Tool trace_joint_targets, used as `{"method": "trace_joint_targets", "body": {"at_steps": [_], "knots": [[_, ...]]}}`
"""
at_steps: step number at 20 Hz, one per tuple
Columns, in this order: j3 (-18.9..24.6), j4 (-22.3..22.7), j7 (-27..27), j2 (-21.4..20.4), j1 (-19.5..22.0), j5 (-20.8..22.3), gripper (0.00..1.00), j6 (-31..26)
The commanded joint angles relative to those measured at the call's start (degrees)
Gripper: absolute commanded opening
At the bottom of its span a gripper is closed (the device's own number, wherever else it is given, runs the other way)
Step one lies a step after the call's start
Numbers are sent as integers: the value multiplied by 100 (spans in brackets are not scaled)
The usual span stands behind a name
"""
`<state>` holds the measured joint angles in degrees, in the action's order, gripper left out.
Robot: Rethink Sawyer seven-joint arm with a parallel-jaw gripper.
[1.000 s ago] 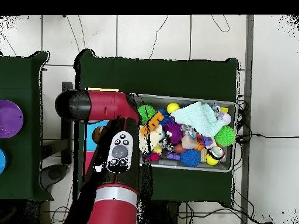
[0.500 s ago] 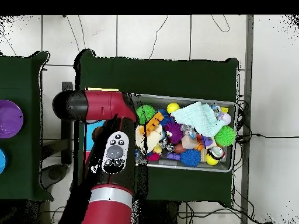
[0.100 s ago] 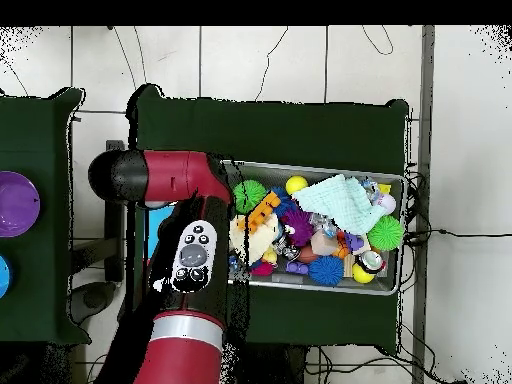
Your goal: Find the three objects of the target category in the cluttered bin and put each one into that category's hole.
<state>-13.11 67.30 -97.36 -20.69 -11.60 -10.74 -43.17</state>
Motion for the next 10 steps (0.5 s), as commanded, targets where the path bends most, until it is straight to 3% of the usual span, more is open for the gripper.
{"method": "trace_joint_targets", "body": {"at_steps": [1, 5, 6, 10], "knots": [[236, -15, -806, 333, 8, 200, 0, -480], [211, -2, -815, 334, 0, 195, 0, -553], [211, 2, -808, 335, 1, 185, 100, -583], [176, -100, -781, 387, -2, 210, 100, -833]]}}
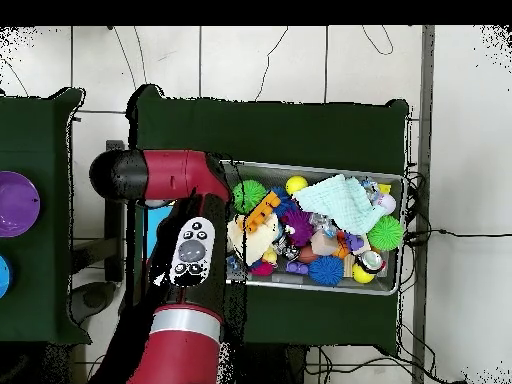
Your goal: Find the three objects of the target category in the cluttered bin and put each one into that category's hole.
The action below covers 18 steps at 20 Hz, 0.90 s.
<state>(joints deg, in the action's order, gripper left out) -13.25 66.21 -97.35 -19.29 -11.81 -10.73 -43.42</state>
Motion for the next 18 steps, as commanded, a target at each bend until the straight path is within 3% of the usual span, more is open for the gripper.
{"method": "trace_joint_targets", "body": {"at_steps": [1, 18], "knots": [[151, -35, -792, 286, 7, 221, 100, -932], [106, 13, -797, 240, 3, 228, 100, -1101]]}}
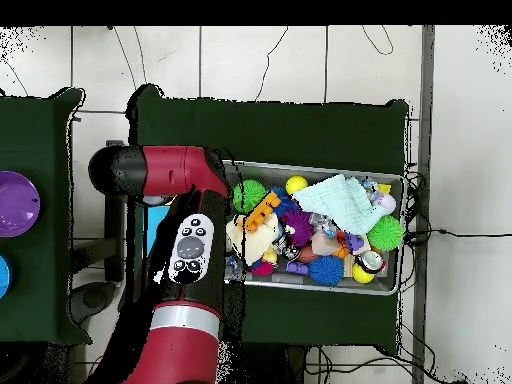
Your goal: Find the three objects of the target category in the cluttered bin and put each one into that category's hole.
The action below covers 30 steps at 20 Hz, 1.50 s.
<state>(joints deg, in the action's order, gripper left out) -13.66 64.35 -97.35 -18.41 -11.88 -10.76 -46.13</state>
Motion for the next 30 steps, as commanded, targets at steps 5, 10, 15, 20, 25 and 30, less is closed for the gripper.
{"method": "trace_joint_targets", "body": {"at_steps": [5, 10, 15, 20, 25, 30], "knots": [[156, 205, -764, 150, 22, 235, 100, -869], [165, 238, -747, 131, 24, 236, 0, -897], [176, 305, -740, 101, 24, 242, 0, -837], [252, 345, -692, 80, 56, 211, 0, -769], [201, 430, -675, 31, 54, 252, 0, -756], [210, 598, -613, -205, 78, 228, 0, -727]]}}
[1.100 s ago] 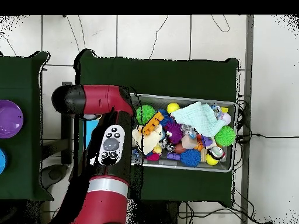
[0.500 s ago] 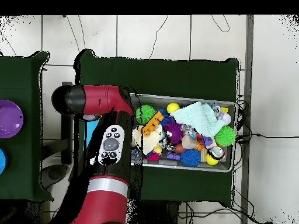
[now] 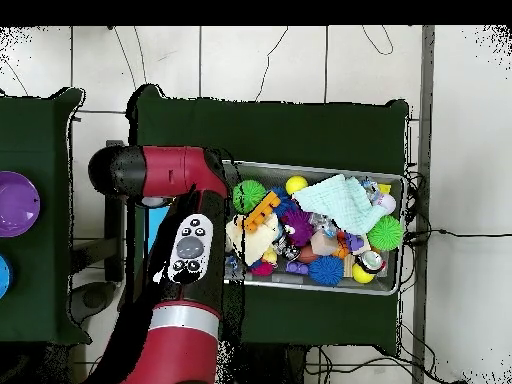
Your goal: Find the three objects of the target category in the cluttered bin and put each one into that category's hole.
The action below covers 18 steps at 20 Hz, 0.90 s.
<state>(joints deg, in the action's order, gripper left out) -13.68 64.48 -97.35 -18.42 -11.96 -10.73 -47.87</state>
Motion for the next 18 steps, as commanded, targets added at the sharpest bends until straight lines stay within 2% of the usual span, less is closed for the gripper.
{"method": "trace_joint_targets", "body": {"at_steps": [1, 9, 18], "knots": [[219, 596, -601, -241, 96, 217, 0, -547], [225, 721, -569, -498, 103, 195, 0, -678], [207, 801, -580, -602, 80, 247, 0, -709]]}}
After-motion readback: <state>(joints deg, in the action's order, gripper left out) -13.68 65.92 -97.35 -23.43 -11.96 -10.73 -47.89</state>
